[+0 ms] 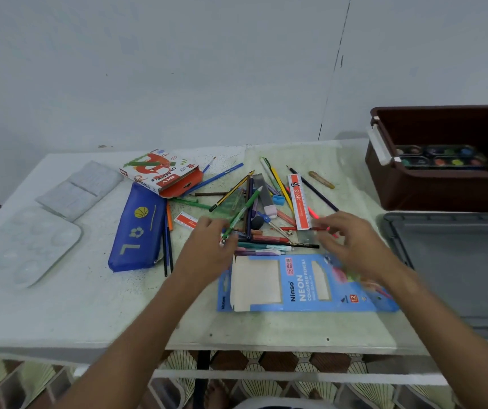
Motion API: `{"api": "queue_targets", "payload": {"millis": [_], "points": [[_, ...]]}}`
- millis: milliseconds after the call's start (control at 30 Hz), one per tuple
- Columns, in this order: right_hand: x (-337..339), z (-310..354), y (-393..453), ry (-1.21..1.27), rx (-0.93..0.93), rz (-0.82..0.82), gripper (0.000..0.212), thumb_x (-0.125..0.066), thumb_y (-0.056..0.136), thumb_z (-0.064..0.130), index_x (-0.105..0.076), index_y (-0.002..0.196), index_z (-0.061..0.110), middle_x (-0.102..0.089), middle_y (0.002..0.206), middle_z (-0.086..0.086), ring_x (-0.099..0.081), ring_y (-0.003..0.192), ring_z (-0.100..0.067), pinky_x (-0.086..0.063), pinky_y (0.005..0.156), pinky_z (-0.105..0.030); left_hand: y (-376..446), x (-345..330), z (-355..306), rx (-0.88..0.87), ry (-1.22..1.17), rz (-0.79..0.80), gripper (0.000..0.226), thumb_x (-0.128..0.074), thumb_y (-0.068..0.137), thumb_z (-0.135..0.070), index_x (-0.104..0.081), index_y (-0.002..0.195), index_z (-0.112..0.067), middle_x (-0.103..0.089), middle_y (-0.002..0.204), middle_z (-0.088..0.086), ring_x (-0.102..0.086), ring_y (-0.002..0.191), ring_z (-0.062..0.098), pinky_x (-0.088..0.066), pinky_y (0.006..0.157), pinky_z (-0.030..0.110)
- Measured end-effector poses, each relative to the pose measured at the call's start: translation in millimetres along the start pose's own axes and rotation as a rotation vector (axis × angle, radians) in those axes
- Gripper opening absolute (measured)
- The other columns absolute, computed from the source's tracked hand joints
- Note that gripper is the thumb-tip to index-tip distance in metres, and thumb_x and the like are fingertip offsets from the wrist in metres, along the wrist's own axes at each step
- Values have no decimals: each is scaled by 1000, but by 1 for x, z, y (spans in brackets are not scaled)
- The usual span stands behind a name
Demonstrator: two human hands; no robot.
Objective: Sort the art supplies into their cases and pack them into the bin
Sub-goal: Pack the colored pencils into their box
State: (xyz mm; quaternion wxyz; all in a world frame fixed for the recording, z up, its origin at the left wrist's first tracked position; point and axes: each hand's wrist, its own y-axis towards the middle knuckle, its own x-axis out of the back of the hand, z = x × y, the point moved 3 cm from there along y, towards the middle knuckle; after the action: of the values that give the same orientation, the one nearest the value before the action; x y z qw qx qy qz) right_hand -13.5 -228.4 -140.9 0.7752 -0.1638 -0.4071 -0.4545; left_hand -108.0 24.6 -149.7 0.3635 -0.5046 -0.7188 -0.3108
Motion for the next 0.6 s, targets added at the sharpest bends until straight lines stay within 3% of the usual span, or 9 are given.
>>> {"api": "queue_targets", "payload": {"millis": [133, 333, 467, 533, 600], "points": [[12, -17, 42, -36, -145, -75, 25, -64, 88, 15, -68, 112, 9, -68, 102, -6, -58, 80, -14, -43, 74, -23, 57, 2, -17, -50, 62, 45, 31, -54, 94, -30, -57, 122, -16, -50, 116, 5, -54, 92, 15, -41, 79, 25], [13, -41, 82, -115, -339, -4, 37, -63, 90, 20, -61, 125, 9, -63, 121, -9, -59, 105, -21, -42, 87, -24, 123, -17, -48, -202, 172, 149, 26, -51, 95, -22, -60, 118, -14, -52, 107, 8, -56, 95, 24, -45, 76, 30], [8, -46, 88, -172, -358, 92, 51, -65, 88, 33, -54, 131, 9, -59, 124, -12, -59, 106, -24, -44, 85, -28, 131, -42, -74, -308, 208, 279, 28, -53, 95, -25, -61, 122, -23, -52, 113, 7, -54, 102, 24, -47, 86, 35], [8, -46, 86, -133, -328, 130, 52, -66, 84, 45, -60, 120, 7, -63, 110, -11, -60, 94, -23, -45, 78, -28, 124, -56, -85, -389, 233, 366, 32, -52, 96, -28, -57, 127, -28, -49, 117, 8, -49, 108, 26, -44, 92, 40], [8, -46, 83, -126, -292, 197, 53, -69, 73, 60, -62, 88, 11, -58, 87, -5, -55, 74, -19, -45, 67, -32, 117, -67, -88, -478, 344, 396, 37, -48, 97, -27, -50, 134, -33, -46, 120, 10, -42, 112, 30, -40, 94, 46]]}}
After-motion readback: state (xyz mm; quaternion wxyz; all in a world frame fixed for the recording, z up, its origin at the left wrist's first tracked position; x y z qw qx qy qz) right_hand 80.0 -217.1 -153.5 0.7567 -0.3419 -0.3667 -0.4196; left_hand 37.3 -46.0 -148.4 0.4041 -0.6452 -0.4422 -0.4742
